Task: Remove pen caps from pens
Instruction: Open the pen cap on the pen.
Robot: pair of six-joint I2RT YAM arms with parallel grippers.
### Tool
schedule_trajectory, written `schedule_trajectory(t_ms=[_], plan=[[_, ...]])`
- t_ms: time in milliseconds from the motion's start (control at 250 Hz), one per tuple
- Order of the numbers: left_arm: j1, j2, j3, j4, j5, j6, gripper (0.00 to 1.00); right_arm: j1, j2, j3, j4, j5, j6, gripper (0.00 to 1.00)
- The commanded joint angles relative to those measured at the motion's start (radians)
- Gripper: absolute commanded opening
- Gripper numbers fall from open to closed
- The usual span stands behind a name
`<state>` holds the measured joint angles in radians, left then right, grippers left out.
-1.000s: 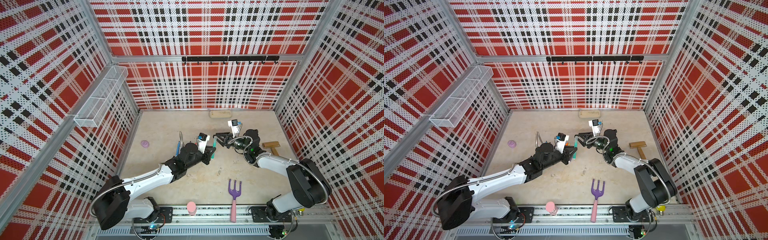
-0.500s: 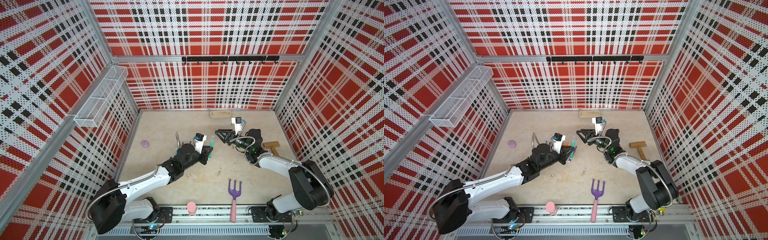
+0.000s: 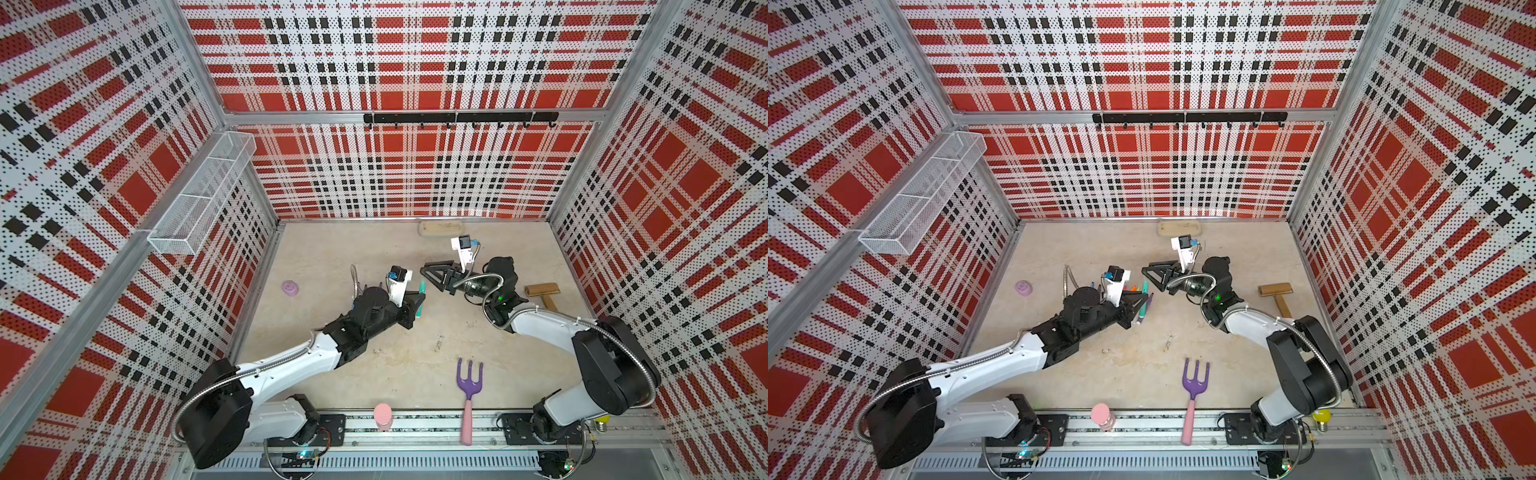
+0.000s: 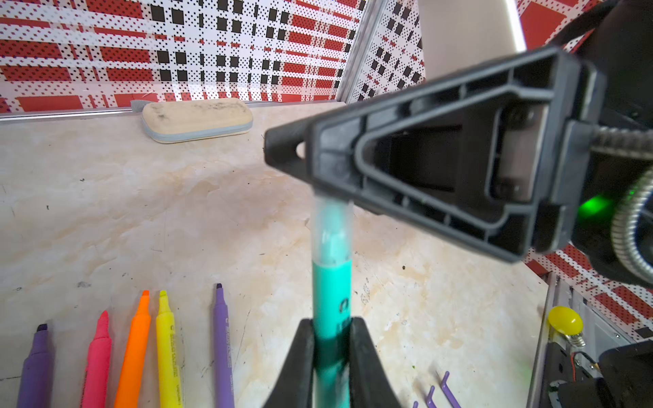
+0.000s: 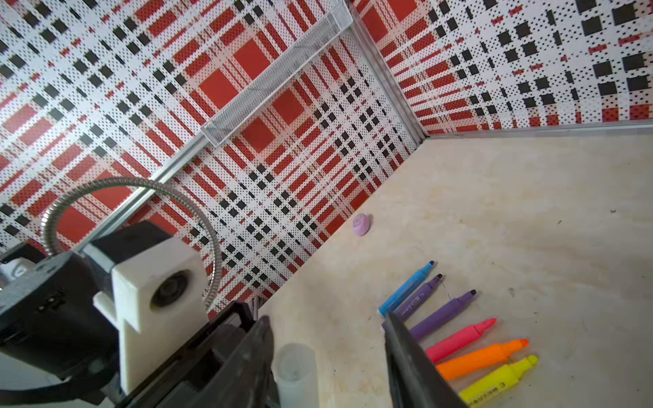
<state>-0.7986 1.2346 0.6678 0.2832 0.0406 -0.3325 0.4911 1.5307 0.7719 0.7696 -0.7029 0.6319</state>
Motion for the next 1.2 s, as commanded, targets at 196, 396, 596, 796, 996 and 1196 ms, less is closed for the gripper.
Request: schedule_trajectory(t_ms=[196, 396, 596, 796, 996, 1196], plan=[[0.006, -0.001, 0.007, 0.016, -0.003, 0.009, 0.00, 0.003, -0.017, 0.020, -0.065, 0.014, -0.091, 0.38], [0.007, 0.009, 0.009, 0.016, 0.001, 0.009, 0.00, 0.003, -0.021, 0.018, -0.062, 0.018, -0.091, 0.26], [0.009, 0.022, 0.013, 0.016, 0.008, 0.006, 0.00, 0.003, -0.021, 0.026, -0.049, 0.013, -0.076, 0.00], [0.010, 0.037, 0.010, 0.033, 0.012, 0.003, 0.30, 0.011, -0.014, 0.031, -0.004, 0.005, -0.040, 0.00], [0.012, 0.044, 0.009, 0.037, 0.018, 0.003, 0.34, 0.013, -0.032, 0.026, -0.009, 0.014, -0.043, 0.00], [0.012, 0.074, 0.021, 0.037, 0.042, 0.003, 0.34, 0.014, -0.034, 0.026, 0.000, 0.010, -0.036, 0.00]])
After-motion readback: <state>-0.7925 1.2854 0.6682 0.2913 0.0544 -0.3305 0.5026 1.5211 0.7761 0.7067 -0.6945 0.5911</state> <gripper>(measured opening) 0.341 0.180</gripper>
